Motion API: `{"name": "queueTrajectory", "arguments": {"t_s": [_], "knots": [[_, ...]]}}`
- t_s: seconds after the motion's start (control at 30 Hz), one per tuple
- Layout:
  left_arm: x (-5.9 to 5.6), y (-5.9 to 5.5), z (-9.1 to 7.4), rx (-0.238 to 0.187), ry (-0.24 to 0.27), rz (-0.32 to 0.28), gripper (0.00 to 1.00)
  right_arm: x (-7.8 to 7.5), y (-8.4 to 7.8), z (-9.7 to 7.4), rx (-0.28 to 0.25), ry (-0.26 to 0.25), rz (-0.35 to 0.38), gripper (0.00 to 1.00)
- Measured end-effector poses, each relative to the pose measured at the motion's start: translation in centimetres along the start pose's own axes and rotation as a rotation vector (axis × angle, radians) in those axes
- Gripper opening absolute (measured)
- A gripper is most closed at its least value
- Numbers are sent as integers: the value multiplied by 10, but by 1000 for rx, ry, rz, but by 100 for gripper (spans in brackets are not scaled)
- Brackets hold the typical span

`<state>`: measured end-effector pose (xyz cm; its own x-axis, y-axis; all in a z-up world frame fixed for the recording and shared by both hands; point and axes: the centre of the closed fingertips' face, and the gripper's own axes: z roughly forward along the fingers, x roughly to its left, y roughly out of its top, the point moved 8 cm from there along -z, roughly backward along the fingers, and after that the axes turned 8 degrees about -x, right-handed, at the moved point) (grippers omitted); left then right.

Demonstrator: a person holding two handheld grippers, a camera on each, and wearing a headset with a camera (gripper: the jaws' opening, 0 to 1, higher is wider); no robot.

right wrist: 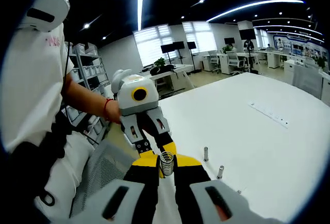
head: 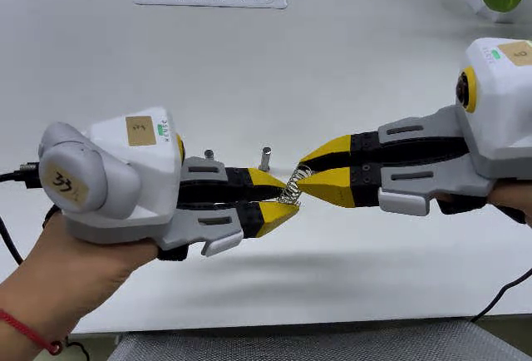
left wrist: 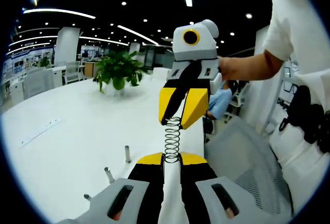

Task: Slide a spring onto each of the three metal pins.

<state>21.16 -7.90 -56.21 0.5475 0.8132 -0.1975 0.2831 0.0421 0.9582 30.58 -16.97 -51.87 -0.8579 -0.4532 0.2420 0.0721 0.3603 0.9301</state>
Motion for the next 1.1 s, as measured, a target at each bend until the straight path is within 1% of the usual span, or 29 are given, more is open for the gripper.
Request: {"name": "queueTrajectory", "arguments": {"t_s": [0.13, 0.4, 0.43, 0.5, 0.53, 0.6, 0.7, 0.77, 0.8, 0.83, 0.87, 0.9, 0.93, 0.97, 1.1], "knots": [[0, 0, 1, 2, -1, 4, 10, 0, 0, 1, 21, 7, -27, 11], [0, -1, 0, 4, -11, 15, 10, 1, 2, 1, 59, 26, -58, 12], [0, -1, 0, 7, -10, 18, 10, 1, 4, 0, 70, 33, -59, 13], [0, -2, 1, 12, -11, 16, 10, 0, 6, -1, 96, 38, -84, 17], [0, -3, 1, 16, -12, 14, 10, 0, 8, -2, 137, 52, -108, 19], [0, -4, 1, 23, -13, 20, 10, 0, 12, -3, 178, 76, -146, 19], [0, -4, 3, 29, -14, 25, 10, 0, 18, -1, 247, 125, -194, 19], [0, -4, 3, 30, -13, 29, 10, 1, 22, 2, 309, 162, -246, 19], [0, -4, 4, 30, -12, 30, 10, 1, 24, 6, 352, 186, -285, 20], [0, -4, 4, 29, -12, 32, 10, 2, 25, 8, 378, 204, -310, 20], [0, -4, 5, 29, -12, 35, 10, -2, 23, 10, 416, 226, -338, 20], [0, -3, 5, 28, -11, 36, 10, -3, 23, 13, 440, 239, -359, 19], [-1, -3, 5, 27, -11, 36, 10, -3, 23, 15, 461, 257, -377, 19], [-1, -3, 6, 24, -12, 37, 10, -2, 23, 19, 493, 284, -400, 19], [-2, -3, 7, 16, -14, 39, 10, 1, 21, 30, 606, 359, -487, 19]]}}
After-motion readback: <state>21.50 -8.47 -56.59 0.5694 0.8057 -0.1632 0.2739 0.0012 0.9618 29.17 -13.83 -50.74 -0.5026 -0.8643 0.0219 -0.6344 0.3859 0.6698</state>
